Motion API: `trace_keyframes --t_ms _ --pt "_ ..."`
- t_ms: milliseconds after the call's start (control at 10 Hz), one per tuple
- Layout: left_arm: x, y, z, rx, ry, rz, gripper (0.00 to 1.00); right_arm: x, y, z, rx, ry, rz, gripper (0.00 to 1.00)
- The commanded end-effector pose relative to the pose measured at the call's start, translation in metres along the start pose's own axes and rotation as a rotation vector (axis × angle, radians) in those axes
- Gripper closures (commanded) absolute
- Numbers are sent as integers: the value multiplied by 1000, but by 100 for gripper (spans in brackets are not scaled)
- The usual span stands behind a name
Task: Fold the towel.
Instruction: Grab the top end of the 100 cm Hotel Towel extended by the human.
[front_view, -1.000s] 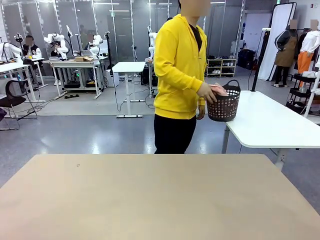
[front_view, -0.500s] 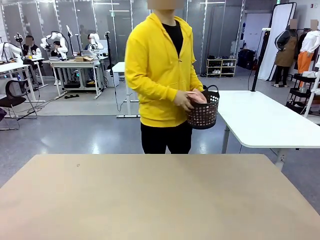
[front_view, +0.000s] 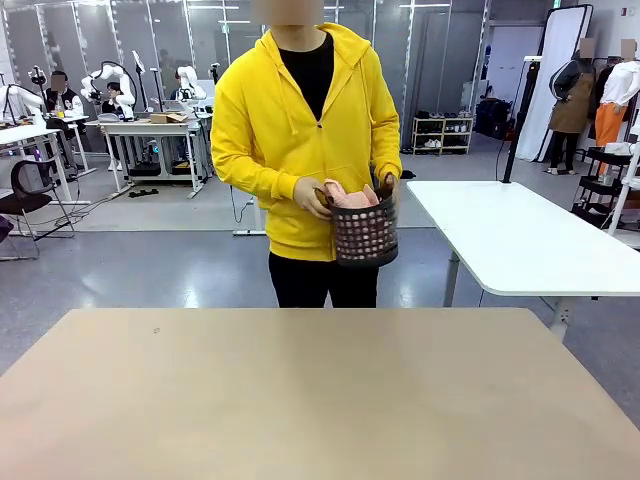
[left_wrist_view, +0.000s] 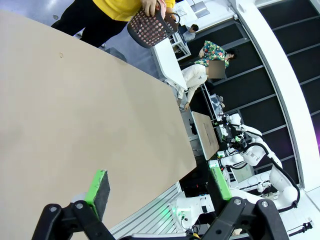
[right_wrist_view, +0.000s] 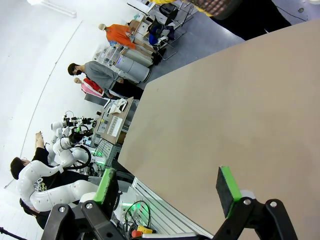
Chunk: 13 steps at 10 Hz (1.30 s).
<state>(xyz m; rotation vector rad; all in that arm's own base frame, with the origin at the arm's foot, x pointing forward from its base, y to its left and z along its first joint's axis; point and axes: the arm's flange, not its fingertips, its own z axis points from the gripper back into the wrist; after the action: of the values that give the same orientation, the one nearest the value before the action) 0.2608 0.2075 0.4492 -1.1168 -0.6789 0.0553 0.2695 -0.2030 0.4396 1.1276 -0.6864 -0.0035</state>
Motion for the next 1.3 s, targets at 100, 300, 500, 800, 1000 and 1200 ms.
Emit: trace_keyframes --t_ms 100,300,500,800,1000,1200 --pt "2 1 0 -21 -12 -10 0 2 0 1 15 -12 9 0" --pt "2 1 0 -21 -12 -10 0 2 0 1 15 -12 9 0" --pt "2 1 0 -21 -12 -10 0 2 0 1 15 -12 9 0" --pt "2 1 0 -21 -12 -10 0 2 0 1 15 -12 9 0" --pt "2 1 0 -21 -12 -10 0 2 0 1 15 -12 9 0" --pt "2 1 0 -21 -12 -10 0 2 0 1 15 -12 9 0"
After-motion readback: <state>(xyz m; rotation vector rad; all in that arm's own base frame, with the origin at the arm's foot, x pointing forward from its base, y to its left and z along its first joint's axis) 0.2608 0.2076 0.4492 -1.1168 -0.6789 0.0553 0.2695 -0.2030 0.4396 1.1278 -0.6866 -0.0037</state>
